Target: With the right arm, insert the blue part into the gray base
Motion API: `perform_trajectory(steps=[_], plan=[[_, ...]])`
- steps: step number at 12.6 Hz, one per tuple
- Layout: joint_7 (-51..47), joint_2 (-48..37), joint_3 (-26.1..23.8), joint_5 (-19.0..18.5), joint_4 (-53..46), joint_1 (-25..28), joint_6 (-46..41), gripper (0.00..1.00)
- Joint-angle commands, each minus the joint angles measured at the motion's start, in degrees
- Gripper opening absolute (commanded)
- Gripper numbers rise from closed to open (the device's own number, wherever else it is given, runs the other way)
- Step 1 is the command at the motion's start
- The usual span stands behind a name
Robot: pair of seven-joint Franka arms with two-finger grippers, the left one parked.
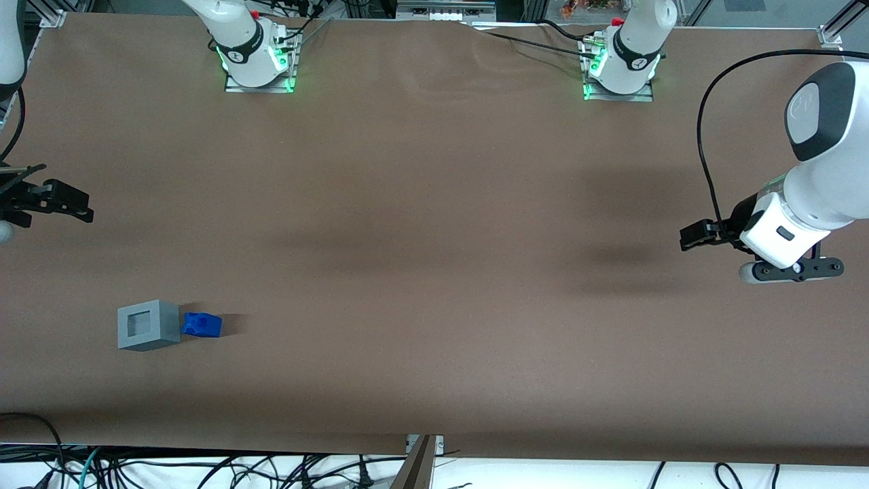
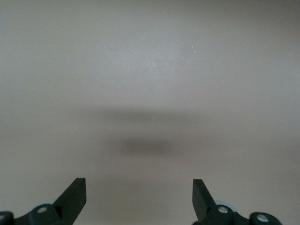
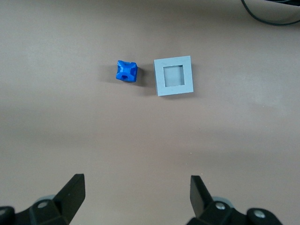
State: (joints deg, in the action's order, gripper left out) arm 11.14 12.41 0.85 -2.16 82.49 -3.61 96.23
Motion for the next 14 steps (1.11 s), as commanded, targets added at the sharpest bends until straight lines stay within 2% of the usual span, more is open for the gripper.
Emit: perform_trajectory(steps=[1,3,8,11,14], plan=[[0.73,-0.02,-0.33,0.76,-0.14,0.27,3.42,0.99],[0.47,1.38,-0.41,0.75,0.04,0.36,4.49,0.99],[-0.15,12.0,-0.68,1.37,-0.05,1.14,15.11,0.99],[-7.94,18.51,-0.68,2.07,-0.23,2.63,21.79,0.99],[-9.64,23.87,-0.59,2.25,0.21,3.87,29.17,0.99]])
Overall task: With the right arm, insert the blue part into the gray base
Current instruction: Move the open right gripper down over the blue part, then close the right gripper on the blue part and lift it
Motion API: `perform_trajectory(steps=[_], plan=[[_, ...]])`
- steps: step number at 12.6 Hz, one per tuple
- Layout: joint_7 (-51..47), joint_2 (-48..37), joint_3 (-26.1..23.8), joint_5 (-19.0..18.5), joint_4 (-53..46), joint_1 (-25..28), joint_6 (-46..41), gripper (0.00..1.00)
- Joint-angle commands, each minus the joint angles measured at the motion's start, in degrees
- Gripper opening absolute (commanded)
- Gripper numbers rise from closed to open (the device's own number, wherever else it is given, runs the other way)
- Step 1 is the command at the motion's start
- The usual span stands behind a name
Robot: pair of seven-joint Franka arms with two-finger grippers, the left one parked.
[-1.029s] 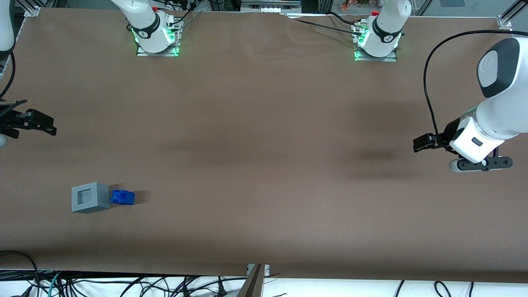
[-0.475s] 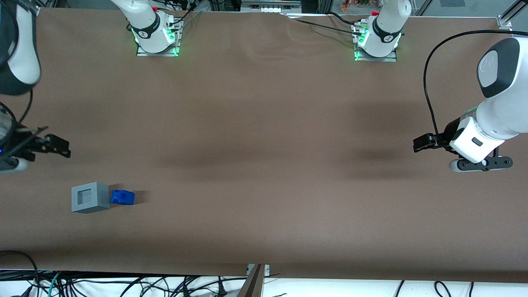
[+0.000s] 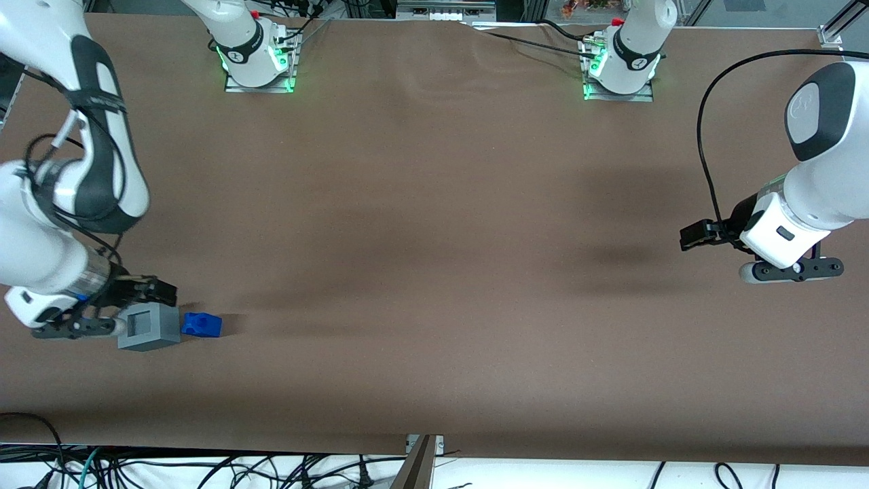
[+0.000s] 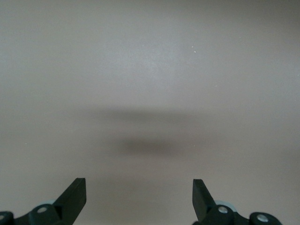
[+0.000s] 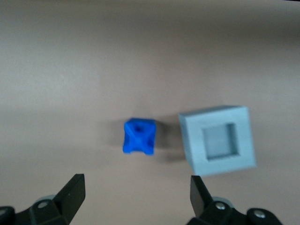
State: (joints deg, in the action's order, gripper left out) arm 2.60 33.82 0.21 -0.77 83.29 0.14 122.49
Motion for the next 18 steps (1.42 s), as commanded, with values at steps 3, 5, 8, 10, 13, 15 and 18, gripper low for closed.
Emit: perform_trajectory(steps=[3,5,8,10,13,15,18], plan=[[-1.01,6.25,0.05,0.78,-0.59,0.83,6.61,0.99],[-0.93,8.19,0.14,0.69,-0.59,0.92,9.34,0.99],[-0.93,9.68,0.14,0.69,-0.59,0.83,10.92,0.99],[-0.93,10.22,0.14,0.69,-0.59,0.74,11.28,0.99],[-1.01,10.3,0.14,0.69,-0.59,0.48,11.28,0.74],[-0.66,10.22,0.23,0.69,-0.85,0.39,11.28,0.43],[-0.22,9.52,0.49,0.69,-1.03,0.39,10.76,0.38]])
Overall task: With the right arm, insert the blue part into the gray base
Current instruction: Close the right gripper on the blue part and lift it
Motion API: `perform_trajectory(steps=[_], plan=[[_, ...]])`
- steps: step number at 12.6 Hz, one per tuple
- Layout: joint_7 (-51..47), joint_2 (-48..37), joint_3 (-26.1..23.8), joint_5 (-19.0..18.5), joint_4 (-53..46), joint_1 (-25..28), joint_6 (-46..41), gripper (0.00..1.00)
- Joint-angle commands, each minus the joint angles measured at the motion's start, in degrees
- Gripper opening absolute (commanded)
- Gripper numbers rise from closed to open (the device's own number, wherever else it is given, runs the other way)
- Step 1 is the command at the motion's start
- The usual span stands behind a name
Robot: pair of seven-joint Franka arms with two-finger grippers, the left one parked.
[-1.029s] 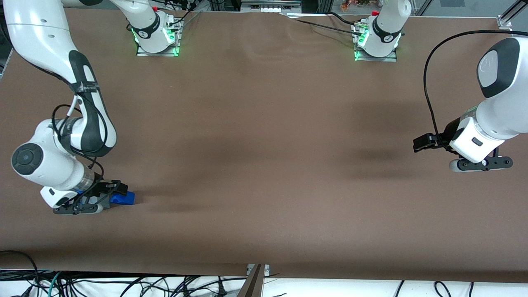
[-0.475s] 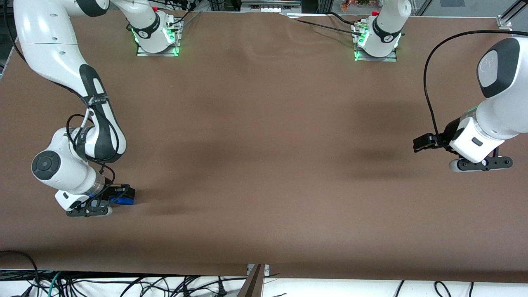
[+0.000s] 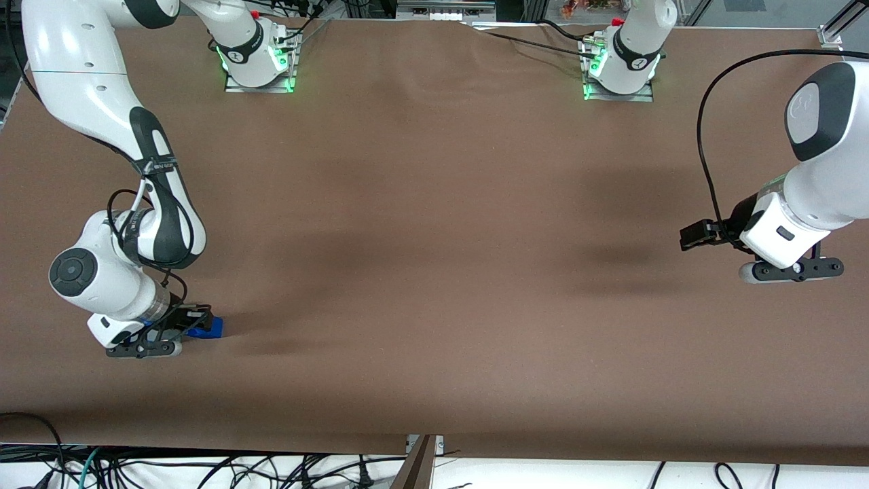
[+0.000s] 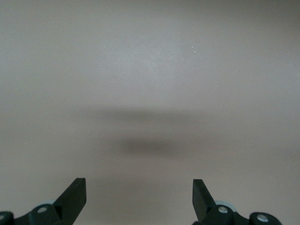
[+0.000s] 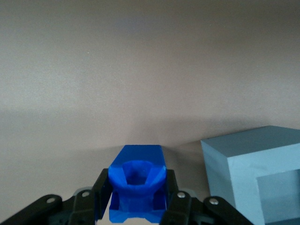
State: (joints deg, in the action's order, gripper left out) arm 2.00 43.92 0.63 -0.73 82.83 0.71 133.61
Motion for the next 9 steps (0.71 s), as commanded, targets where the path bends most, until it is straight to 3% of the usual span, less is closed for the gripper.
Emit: perform_trajectory(steps=[1,6,9], plan=[[0.72,-1.46,0.16,0.21,-0.74,-0.18,-0.89,0.38],[7.74,-4.89,0.51,0.11,-12.67,-1.23,-21.61,0.38],[15.63,-4.81,0.95,0.11,-15.42,-3.6,-22.52,0.38]])
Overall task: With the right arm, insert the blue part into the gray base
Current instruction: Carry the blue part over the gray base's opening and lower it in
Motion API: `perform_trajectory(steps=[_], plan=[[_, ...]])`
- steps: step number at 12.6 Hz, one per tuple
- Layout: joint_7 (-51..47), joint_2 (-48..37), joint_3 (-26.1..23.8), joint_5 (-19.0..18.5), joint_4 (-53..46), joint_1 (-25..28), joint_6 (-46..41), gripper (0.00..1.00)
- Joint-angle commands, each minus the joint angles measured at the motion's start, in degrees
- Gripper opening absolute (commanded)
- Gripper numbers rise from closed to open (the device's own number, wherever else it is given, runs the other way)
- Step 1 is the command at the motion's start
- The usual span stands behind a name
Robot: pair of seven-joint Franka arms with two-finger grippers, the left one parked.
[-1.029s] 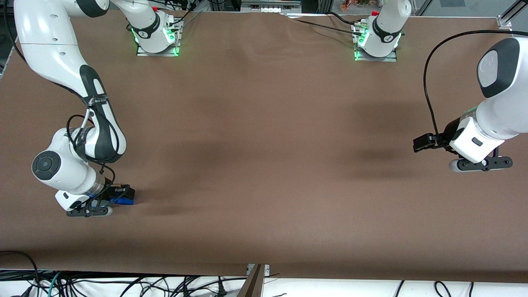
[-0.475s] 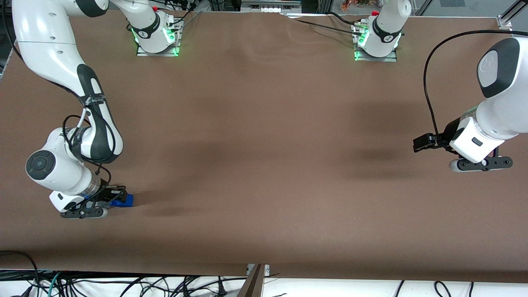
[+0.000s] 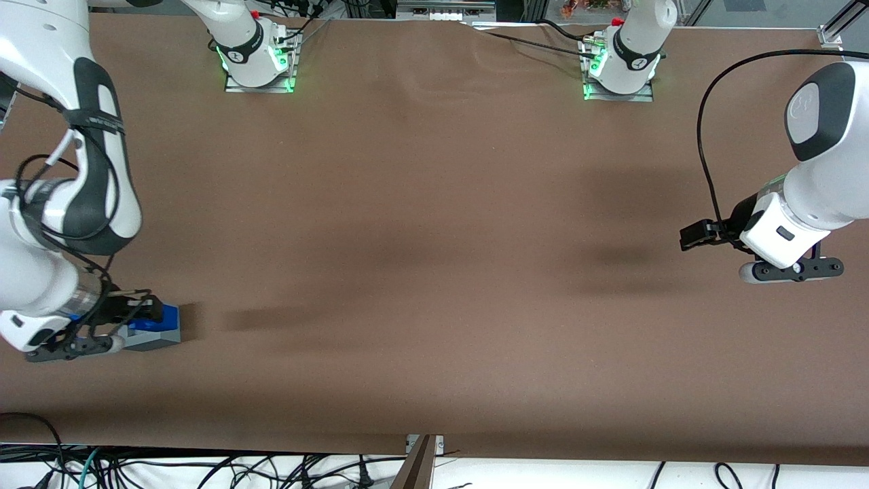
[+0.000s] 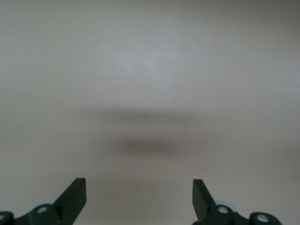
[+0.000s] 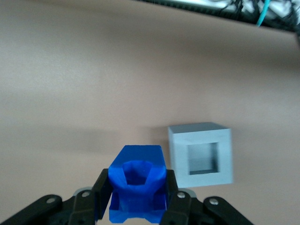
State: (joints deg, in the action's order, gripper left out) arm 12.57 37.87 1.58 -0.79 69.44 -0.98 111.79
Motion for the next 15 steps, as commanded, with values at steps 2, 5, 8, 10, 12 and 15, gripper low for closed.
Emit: perform_trajectory(steps=[2,5,8,10,12,15], plan=[[8.33,1.68,-0.09,0.26,-2.03,-3.41,1.31,0.38],[10.54,3.09,-0.18,0.17,-1.94,-4.73,4.13,0.38],[10.98,4.58,-0.09,0.17,-1.85,-5.09,5.36,0.38],[10.81,5.55,-0.18,0.35,-1.68,-5.96,5.37,0.38],[11.16,5.99,-0.09,0.17,-1.41,-6.23,5.28,0.38],[12.74,6.25,0.09,0.26,-0.62,-6.76,5.28,0.38]])
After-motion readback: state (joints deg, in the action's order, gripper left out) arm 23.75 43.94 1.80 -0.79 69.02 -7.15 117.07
